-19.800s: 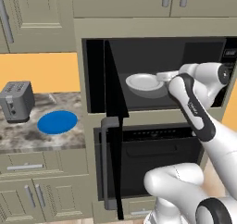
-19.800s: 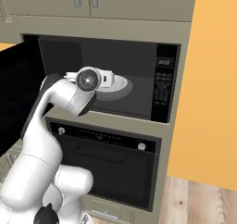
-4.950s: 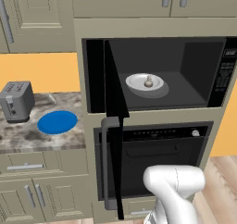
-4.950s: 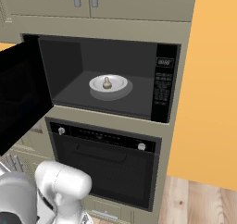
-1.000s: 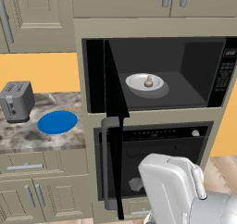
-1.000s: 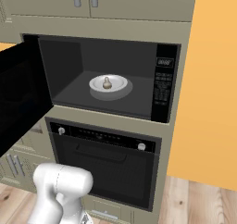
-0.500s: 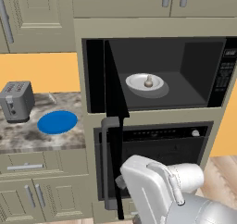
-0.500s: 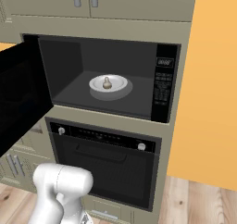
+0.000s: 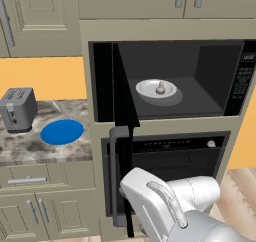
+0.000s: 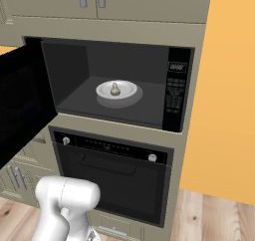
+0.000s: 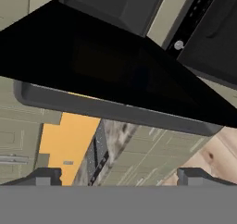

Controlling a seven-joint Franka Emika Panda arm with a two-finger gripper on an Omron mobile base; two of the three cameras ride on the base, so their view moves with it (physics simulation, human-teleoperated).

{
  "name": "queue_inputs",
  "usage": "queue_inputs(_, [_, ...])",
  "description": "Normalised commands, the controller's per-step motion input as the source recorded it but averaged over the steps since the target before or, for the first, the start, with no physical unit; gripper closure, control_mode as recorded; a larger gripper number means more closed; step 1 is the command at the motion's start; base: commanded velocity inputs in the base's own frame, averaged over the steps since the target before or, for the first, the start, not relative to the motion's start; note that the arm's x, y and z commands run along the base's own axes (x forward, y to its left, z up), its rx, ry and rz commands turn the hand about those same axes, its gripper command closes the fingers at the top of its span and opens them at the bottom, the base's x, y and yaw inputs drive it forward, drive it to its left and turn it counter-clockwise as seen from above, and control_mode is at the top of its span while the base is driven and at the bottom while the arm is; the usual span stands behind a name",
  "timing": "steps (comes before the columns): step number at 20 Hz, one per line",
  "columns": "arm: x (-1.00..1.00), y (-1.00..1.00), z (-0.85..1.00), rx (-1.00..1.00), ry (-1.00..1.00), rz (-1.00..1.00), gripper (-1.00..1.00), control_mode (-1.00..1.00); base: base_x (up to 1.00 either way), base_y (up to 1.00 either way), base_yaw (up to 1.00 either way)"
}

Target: Pick the mushroom from the counter and place it in the microwave. Then turn on the microwave.

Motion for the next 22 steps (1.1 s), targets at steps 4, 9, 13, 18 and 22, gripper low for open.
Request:
queue_inputs(4, [0.25, 0.00, -0.34, 0.00, -0.15, 0.00, -1.00, -1.00, 0.00, 0.00, 0.00])
queue_inputs(9, [0.31, 0.00, -0.35, 0.09, -0.06, 0.00, -1.00, -1.00, 0.00, 0.00, 0.00])
queue_inputs(13, [0.35, 0.01, -0.36, 0.15, 0.00, 0.00, -1.00, -1.00, 0.00, 0.00, 0.00])
queue_inputs(18, [0.32, 0.11, -0.41, 0.15, -0.04, 0.01, -1.00, -1.00, 0.00, 0.00, 0.00])
queue_inputs(22, [0.30, 0.15, -0.44, 0.14, -0.06, 0.00, -1.00, -1.00, 0.00, 0.00, 0.00])
